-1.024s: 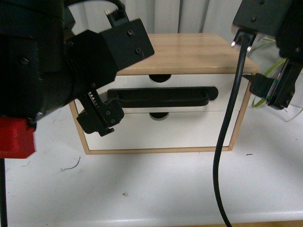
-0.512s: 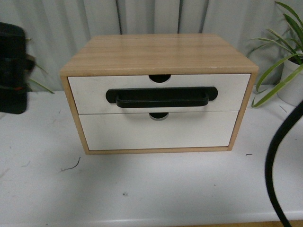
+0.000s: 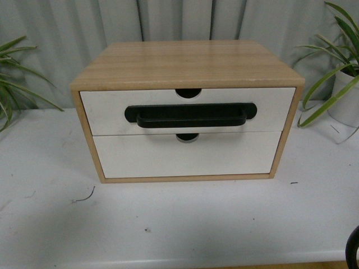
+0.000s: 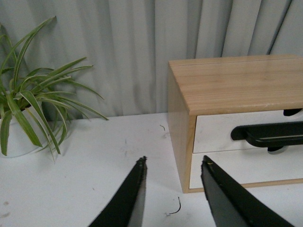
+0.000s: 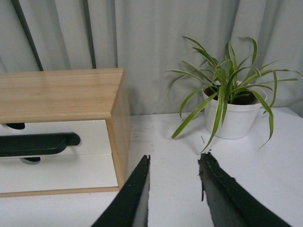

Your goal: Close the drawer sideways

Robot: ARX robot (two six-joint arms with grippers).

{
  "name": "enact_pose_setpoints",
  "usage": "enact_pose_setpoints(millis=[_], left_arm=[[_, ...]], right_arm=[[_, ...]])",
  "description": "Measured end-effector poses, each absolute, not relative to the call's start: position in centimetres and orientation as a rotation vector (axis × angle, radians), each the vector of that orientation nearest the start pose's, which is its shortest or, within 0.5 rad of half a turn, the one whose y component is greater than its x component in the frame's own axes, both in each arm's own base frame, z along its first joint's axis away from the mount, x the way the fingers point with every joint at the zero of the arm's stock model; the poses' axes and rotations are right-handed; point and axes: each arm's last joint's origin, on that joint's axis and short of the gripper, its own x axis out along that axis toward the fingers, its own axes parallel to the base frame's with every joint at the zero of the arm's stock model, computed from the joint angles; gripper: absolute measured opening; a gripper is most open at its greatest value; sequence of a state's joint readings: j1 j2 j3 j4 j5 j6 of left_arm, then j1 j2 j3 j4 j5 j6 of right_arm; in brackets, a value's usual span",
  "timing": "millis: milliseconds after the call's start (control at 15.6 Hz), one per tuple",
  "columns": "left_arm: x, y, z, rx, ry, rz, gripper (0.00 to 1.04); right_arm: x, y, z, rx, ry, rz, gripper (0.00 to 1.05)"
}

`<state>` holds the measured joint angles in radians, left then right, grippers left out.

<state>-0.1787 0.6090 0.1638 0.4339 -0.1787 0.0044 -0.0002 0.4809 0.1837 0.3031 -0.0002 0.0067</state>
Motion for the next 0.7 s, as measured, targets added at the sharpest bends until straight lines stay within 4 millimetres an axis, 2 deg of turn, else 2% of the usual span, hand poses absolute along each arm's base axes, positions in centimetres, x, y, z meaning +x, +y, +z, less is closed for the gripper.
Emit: enact_pose_setpoints(millis=[192,384,704], left_arm=[[13.5,-1.2,19.1,0.004,0.003,0.007,0.02],[12.7,0.1,18.3,0.003,0.006,0.020,0.02],[11.7,0.0,17.6,0.001,-0.006,-0.002,0.02]], right_arm=[[12.7,0.0,19.5,0.006,0.006,0.000,0.04],[12.0,0.0,18.7,0.002,0.001,0.000,0.02],[11.3,0.0,17.7,0.002,-0.001,0.000,0.02]])
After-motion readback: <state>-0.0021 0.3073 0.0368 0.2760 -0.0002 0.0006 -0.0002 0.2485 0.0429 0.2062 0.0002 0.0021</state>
